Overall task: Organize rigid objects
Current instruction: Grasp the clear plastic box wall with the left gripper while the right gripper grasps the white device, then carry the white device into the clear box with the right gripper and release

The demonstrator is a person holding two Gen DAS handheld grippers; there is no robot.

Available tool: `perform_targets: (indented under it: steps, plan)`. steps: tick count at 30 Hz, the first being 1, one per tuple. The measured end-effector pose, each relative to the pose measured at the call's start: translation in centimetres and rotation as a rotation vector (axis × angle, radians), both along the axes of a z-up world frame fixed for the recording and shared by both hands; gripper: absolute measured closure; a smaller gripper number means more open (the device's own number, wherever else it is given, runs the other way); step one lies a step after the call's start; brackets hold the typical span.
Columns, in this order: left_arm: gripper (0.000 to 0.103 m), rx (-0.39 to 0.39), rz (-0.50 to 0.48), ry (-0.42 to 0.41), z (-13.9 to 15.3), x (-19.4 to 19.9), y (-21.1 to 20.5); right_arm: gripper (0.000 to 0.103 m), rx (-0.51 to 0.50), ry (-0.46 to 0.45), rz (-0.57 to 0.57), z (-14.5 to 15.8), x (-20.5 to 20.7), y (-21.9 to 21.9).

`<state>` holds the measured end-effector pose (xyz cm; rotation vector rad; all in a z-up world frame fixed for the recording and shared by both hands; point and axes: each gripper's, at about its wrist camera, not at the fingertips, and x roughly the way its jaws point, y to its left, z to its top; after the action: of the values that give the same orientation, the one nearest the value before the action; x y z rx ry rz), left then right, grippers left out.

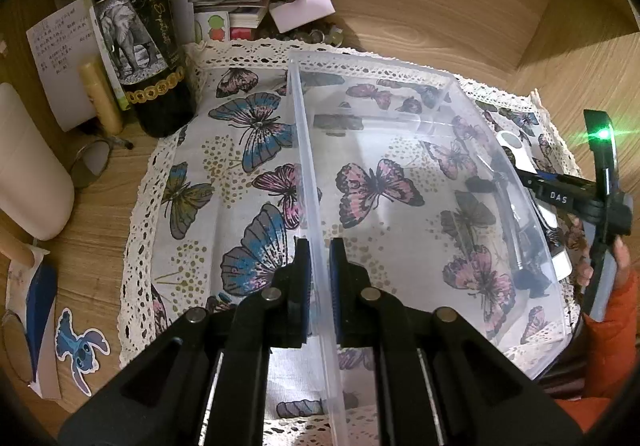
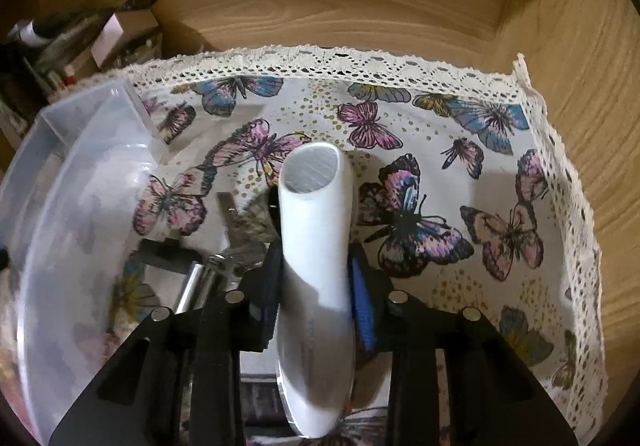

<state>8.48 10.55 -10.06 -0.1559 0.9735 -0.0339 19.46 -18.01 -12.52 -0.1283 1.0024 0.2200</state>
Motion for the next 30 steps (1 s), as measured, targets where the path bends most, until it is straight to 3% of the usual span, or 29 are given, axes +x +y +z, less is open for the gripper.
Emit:
perform_targets:
  steps: [6,20,30]
  plan:
    - [0.093,-0.012,0.004,-0.005,-0.1,-0.1,0.1,0.074,0.009,-0.04,-0.015,1.0,-0.5,-0.4]
    - [0.093,0.01,0.003,-0.018,-0.1,-0.1,-0.2,0.074,0.073,-0.259,0.071,8.8,-5.0,2.8]
    - [0.093,0.018,0.003,-0.028,-0.2,-0.2,-0.3,0.074,0.098,-0.243,0.231,8.9,-5.9,9.6]
